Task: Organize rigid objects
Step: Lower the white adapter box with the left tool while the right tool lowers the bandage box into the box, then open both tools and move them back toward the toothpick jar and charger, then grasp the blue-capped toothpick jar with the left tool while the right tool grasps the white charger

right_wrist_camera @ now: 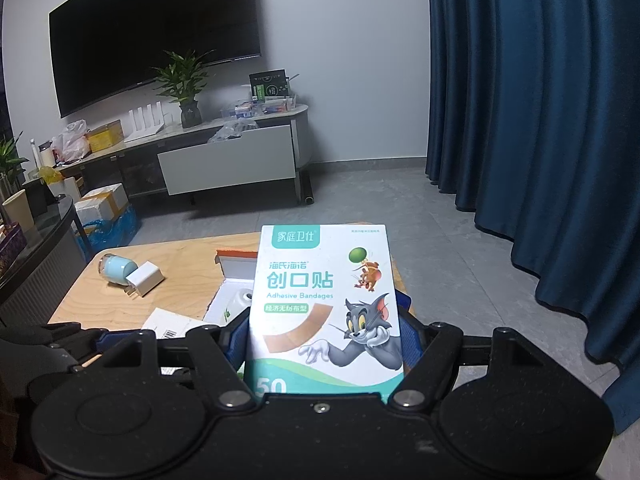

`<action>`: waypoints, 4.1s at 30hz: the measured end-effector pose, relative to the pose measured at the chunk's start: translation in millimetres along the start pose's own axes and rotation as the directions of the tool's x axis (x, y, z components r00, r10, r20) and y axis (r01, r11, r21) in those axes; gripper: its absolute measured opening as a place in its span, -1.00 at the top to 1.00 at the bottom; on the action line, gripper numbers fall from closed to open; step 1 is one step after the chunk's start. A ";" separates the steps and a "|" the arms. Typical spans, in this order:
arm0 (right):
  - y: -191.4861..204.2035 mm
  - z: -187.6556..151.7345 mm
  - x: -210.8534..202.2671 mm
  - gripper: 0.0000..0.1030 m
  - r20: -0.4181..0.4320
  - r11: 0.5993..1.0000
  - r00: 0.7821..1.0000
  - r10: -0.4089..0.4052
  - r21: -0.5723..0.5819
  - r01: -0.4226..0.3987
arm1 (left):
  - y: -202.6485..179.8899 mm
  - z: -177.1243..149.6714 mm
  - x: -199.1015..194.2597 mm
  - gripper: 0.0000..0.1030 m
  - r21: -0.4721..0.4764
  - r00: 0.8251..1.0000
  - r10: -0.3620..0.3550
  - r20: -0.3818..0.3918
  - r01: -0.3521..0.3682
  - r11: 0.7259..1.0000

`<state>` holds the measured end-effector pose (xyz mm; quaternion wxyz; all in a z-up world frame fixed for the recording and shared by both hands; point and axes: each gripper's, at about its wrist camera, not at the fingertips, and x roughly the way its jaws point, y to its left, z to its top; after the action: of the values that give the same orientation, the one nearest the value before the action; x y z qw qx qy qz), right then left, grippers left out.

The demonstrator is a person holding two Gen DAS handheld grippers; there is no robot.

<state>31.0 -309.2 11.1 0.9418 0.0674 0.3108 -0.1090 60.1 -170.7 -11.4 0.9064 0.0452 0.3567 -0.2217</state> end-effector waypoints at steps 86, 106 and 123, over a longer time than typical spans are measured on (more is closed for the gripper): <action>41.9 30.4 30.9 -0.75 -0.013 0.997 0.996 0.083 -0.009 -0.083 | 64.8 8.5 -5.5 -0.89 -0.132 0.997 0.073 -0.030 -0.076 0.988; 111.6 19.6 63.0 -0.76 -0.106 0.978 0.976 0.191 -0.069 -0.199 | 162.8 -5.5 -13.8 -0.89 -0.267 0.974 0.220 -0.058 -0.228 0.937; 138.5 11.7 83.2 -0.76 -0.142 0.960 0.959 0.247 -0.100 -0.262 | 237.3 19.8 51.0 -1.00 -0.266 0.964 0.261 -0.053 -0.265 0.927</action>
<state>137.1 -191.1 -21.3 0.9285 0.0580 0.3651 0.0362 208.5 18.7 -48.8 0.9224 -0.0296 0.3821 -0.0470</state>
